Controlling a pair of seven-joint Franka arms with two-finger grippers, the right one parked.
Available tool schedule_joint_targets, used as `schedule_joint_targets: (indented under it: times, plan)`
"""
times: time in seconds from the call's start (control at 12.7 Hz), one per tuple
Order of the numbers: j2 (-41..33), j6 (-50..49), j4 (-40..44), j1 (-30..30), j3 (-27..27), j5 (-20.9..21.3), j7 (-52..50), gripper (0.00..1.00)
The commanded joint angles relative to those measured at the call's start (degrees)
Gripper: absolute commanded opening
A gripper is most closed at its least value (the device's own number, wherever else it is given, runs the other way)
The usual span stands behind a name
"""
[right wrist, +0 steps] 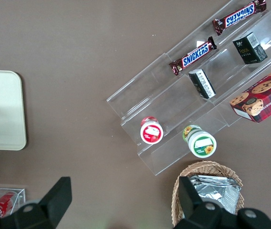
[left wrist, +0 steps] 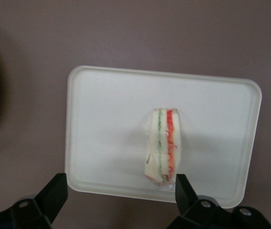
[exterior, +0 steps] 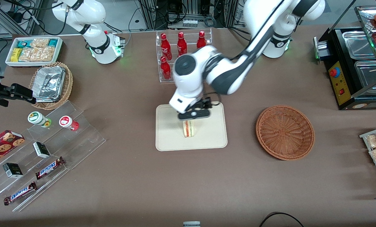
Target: Place sandwich from basket to tray
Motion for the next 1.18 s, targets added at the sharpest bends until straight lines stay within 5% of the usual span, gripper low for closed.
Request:
schedule_joint_targets:
  times: [0.0,0.31,1.1]
  plan:
    - [-7.9,-7.9,-2.2,-0.2,4.7,-3.6,5.2,1.0]
    - [-16.6,-19.7,-2.4,-0.3,14.3,-9.2,20.6,1.0]
    - [-25.4,-30.3,-2.0,0.1,29.8,-9.2,43.1,1.0]
